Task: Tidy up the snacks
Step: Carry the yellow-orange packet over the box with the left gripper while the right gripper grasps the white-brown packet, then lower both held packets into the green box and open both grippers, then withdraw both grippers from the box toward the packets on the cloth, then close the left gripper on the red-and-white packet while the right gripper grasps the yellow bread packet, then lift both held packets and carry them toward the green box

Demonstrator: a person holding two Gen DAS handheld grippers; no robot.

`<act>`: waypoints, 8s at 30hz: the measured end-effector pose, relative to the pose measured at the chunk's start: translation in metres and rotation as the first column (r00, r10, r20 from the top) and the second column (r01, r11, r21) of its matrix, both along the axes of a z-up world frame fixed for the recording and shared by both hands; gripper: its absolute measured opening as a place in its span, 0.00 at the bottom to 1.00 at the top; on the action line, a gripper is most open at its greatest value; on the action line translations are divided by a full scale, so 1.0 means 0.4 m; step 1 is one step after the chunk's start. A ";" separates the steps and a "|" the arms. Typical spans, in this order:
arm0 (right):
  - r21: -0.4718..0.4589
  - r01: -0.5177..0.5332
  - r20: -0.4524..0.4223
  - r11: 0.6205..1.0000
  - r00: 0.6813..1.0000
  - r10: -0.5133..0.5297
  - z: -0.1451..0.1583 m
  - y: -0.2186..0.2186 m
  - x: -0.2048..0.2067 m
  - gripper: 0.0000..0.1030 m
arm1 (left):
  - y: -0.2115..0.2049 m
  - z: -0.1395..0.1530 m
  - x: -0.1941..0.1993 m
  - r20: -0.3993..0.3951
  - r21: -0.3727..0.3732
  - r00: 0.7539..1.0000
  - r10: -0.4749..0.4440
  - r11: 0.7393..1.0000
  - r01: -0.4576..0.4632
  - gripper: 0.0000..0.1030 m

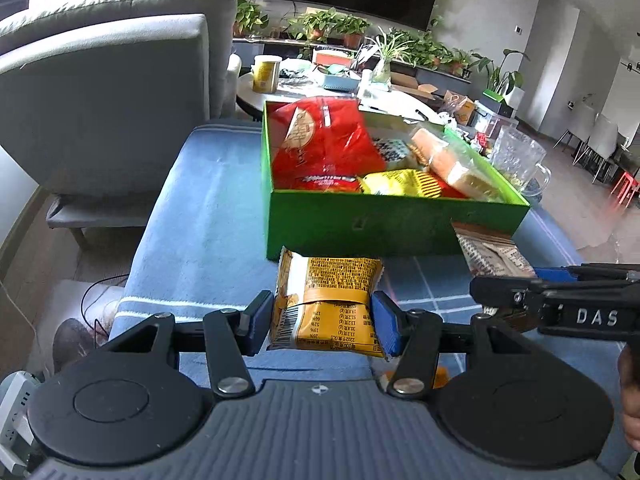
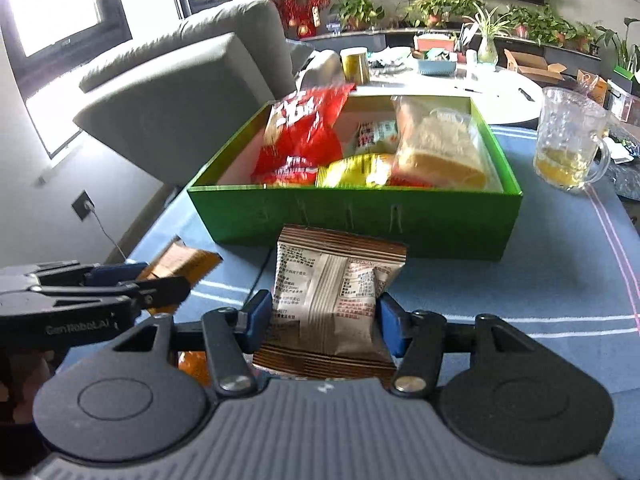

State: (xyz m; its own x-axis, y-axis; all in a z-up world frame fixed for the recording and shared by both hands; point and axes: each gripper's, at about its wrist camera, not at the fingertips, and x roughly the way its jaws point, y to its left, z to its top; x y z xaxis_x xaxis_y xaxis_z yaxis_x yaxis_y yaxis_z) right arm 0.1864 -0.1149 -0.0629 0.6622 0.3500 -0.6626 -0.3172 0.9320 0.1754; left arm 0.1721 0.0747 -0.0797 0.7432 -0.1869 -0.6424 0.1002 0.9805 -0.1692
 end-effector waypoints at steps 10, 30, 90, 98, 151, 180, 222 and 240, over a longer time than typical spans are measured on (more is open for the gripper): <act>0.068 0.049 0.065 0.996 0.996 -0.053 0.058 -0.038 0.027 0.54 | -0.040 0.068 0.022 0.074 -0.002 0.996 -0.054 0.999 0.054 0.49; 0.109 0.074 0.176 0.991 0.980 -0.092 0.117 -0.015 0.148 0.54 | -0.061 0.087 0.234 0.122 -0.006 0.993 0.006 1.000 -0.005 0.50; 0.139 0.088 0.051 0.986 0.994 -0.096 0.051 -0.050 0.114 0.60 | -0.053 0.046 0.143 0.078 0.030 0.997 -0.030 0.999 0.028 0.60; 0.155 0.076 0.010 0.985 0.997 -0.079 0.034 -0.079 0.037 0.60 | -0.071 0.048 0.066 0.071 0.038 0.995 -0.066 0.997 0.063 0.60; 0.017 -0.076 -0.204 0.997 0.976 0.078 -0.090 0.036 -0.250 0.60 | -0.035 -0.064 -0.240 -0.017 0.116 0.992 -0.125 0.985 0.126 0.63; 0.040 0.047 -0.101 0.998 0.994 -0.042 -0.041 -0.068 -0.210 0.47 | -0.025 -0.093 -0.216 -0.058 0.061 0.995 -0.078 0.995 0.082 0.54; 0.078 0.055 -0.093 0.995 0.995 -0.048 -0.028 -0.087 -0.166 0.47 | -0.051 -0.023 -0.160 0.071 0.066 0.993 -0.094 0.994 0.089 0.39; 0.114 0.067 -0.109 0.991 0.992 -0.055 -0.042 -0.109 -0.145 0.47 | -0.024 -0.082 -0.165 -0.014 0.127 1.000 -0.014 0.992 0.016 0.62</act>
